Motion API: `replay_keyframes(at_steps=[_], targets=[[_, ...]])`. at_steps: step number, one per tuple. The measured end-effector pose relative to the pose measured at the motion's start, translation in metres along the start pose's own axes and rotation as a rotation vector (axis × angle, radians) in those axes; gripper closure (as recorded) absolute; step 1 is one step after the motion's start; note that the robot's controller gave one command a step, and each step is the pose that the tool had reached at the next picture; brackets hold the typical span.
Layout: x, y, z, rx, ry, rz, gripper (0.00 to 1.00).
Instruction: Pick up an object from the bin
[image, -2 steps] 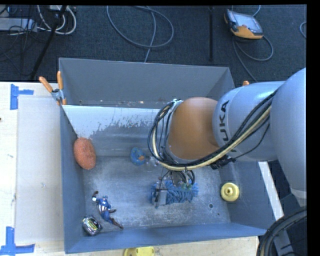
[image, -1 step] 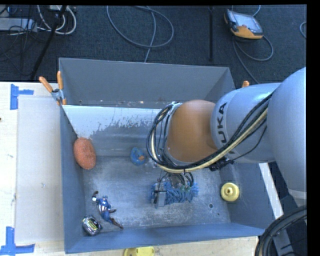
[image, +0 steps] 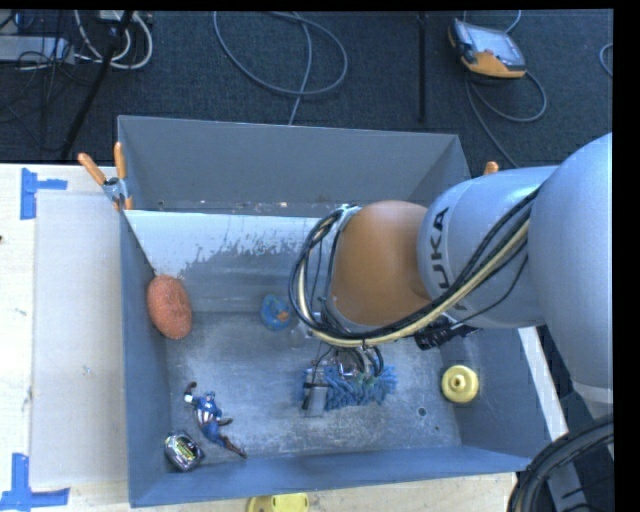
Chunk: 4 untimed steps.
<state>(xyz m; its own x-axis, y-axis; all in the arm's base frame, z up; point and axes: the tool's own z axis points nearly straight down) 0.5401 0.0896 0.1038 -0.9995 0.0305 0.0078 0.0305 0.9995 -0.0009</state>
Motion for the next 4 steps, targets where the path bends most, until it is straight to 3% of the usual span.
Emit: replay_keyframes(at_steps=[1, 2, 3, 4], targets=[[0.035, -0.011, 0.019, -0.002, -0.009, 0.14, 0.0], [0.03, -0.055, 0.03, -0.002, -0.004, 0.112, 0.0], [0.011, -0.068, 0.034, -0.003, -0.007, 0.199, 1.0], [0.011, -0.068, 0.034, -0.003, -0.007, 0.2, 1.0]])
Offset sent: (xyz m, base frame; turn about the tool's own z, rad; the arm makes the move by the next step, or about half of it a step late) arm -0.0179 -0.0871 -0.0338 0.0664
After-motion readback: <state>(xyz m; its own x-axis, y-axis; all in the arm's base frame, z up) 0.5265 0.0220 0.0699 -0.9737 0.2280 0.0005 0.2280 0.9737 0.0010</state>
